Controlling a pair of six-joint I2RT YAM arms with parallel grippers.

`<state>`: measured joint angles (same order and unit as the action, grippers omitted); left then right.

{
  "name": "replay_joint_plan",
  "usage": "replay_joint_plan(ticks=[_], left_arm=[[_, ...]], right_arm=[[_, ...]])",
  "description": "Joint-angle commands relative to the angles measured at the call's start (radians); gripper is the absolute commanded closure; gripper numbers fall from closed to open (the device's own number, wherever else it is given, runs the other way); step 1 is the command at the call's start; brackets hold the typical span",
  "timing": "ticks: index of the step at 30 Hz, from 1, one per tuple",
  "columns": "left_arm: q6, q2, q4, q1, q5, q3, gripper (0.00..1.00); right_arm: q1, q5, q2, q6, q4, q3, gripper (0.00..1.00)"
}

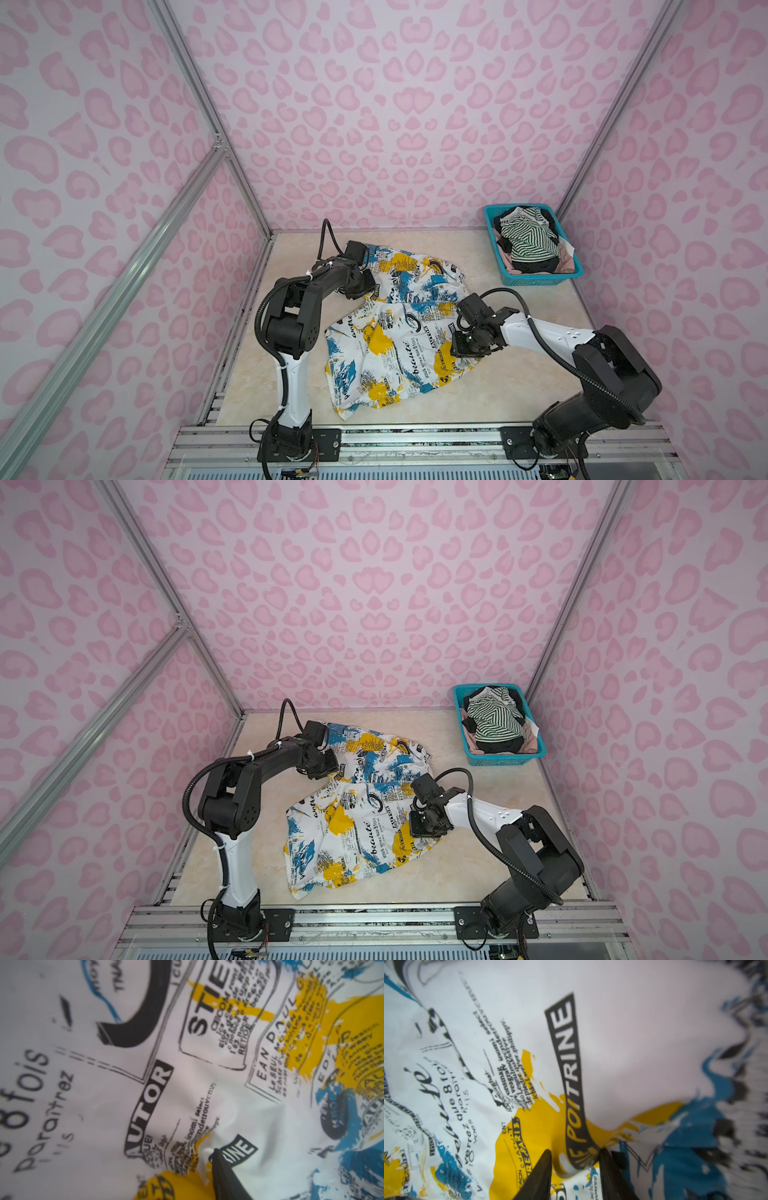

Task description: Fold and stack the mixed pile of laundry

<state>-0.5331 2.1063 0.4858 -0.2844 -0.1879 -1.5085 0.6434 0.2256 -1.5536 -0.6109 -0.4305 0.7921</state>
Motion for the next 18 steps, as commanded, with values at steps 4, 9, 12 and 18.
replay_joint_plan(ticks=[4, 9, 12, 18], left_arm=[[0.113, -0.059, 0.133, 0.03, -0.007, -0.081, 0.43], [0.143, -0.269, 0.234, 0.036, 0.091, 0.009, 0.29], [0.103, -0.409, 0.242, 0.036, 0.097, 0.153, 0.29], [-0.035, -0.663, 0.263, -0.012, 0.152, 0.488, 0.29]], right_arm=[[0.013, 0.04, 0.049, 0.019, -0.034, 0.046, 0.55], [-0.043, -0.104, 0.192, 0.063, -0.184, 0.064, 0.47], [-0.11, -0.122, 0.226, 0.08, -0.203, 0.028, 0.42], [-0.249, 0.005, 0.222, 0.099, -0.133, -0.058, 0.37]])
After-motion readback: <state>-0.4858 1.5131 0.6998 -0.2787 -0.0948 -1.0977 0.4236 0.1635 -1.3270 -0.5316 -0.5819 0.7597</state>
